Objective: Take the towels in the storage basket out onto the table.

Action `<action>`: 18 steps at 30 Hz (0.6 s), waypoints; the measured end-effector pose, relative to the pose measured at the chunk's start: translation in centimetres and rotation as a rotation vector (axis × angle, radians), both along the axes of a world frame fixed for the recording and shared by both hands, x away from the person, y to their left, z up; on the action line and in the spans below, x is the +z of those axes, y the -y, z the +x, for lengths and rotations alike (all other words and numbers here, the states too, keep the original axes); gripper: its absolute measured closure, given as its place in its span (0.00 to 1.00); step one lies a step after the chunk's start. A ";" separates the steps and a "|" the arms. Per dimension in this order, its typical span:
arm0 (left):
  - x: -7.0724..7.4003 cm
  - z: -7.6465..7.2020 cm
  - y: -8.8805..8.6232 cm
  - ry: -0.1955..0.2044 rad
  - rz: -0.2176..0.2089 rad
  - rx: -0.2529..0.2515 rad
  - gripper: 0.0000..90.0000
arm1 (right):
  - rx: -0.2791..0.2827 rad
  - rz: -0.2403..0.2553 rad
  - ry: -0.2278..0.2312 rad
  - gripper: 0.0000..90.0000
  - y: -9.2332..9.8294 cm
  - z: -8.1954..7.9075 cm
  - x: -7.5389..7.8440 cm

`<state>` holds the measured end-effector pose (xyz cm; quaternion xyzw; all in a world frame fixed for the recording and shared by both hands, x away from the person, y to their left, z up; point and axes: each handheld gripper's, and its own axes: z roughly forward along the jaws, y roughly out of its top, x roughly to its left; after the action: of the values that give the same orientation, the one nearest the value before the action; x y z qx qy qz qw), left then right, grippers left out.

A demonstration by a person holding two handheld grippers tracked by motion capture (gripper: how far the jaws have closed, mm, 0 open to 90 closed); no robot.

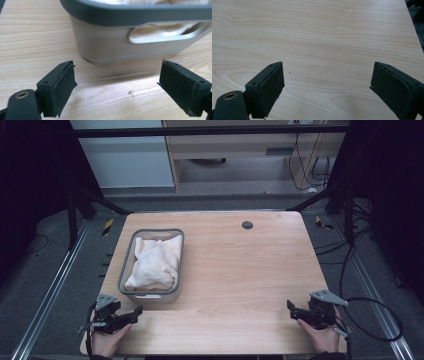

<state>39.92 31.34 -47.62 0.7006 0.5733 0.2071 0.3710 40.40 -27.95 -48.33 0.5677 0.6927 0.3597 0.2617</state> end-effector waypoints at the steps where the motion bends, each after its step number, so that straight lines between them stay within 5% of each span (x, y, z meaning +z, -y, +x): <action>1: 0.2 -0.1 0.1 0.004 0.004 -0.002 0.14 | 0.000 -0.005 -0.004 0.12 -0.1 0.0 0.0; 18: 1.8 -0.6 0.2 0.077 0.000 -0.022 0.11 | 0.003 -0.020 0.001 0.12 -0.2 -0.1 0.0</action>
<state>39.34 31.19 -45.87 0.6985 0.5509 0.2299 0.3948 40.34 -27.75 -48.31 0.5638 0.6971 0.3533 0.2671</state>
